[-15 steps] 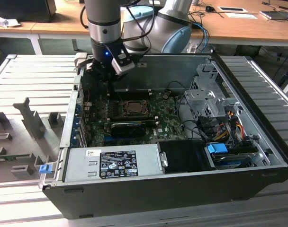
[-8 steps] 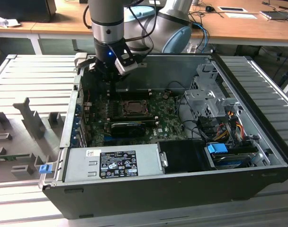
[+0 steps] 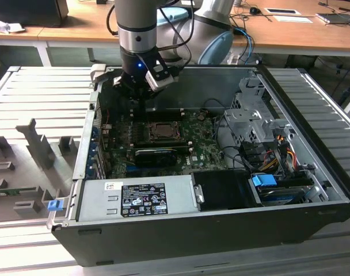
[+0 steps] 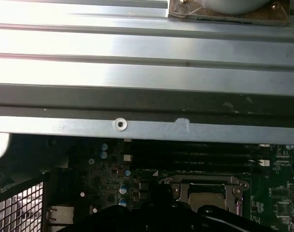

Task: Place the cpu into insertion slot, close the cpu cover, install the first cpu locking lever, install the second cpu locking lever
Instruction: 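Install the first cpu locking lever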

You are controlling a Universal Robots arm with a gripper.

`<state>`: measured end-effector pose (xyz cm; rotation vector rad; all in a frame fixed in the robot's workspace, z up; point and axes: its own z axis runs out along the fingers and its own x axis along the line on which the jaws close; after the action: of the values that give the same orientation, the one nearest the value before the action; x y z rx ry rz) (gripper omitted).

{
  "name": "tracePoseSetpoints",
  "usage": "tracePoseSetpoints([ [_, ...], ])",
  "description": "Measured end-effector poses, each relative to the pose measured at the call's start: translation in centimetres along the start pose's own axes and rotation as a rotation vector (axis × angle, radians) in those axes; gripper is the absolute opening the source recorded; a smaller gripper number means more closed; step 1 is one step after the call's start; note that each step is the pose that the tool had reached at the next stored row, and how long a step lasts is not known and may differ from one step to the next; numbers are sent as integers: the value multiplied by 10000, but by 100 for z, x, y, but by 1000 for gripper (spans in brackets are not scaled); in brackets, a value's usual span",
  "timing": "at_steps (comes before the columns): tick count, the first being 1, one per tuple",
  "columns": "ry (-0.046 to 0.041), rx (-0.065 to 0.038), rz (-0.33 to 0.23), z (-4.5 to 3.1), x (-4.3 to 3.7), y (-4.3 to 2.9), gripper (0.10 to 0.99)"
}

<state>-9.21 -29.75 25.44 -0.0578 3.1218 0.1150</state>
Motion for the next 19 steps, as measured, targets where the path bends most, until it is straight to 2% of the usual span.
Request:
tracePoseSetpoints([
  [7, 0, 0, -1, 3, -91, -4, 106],
  [15, 0, 1, 0, 22, -240, -10, 106],
  [17, -2, -37, 1, 26, -270, -13, 106],
  [19, -8, -149, 1, 44, -284, -16, 106],
])
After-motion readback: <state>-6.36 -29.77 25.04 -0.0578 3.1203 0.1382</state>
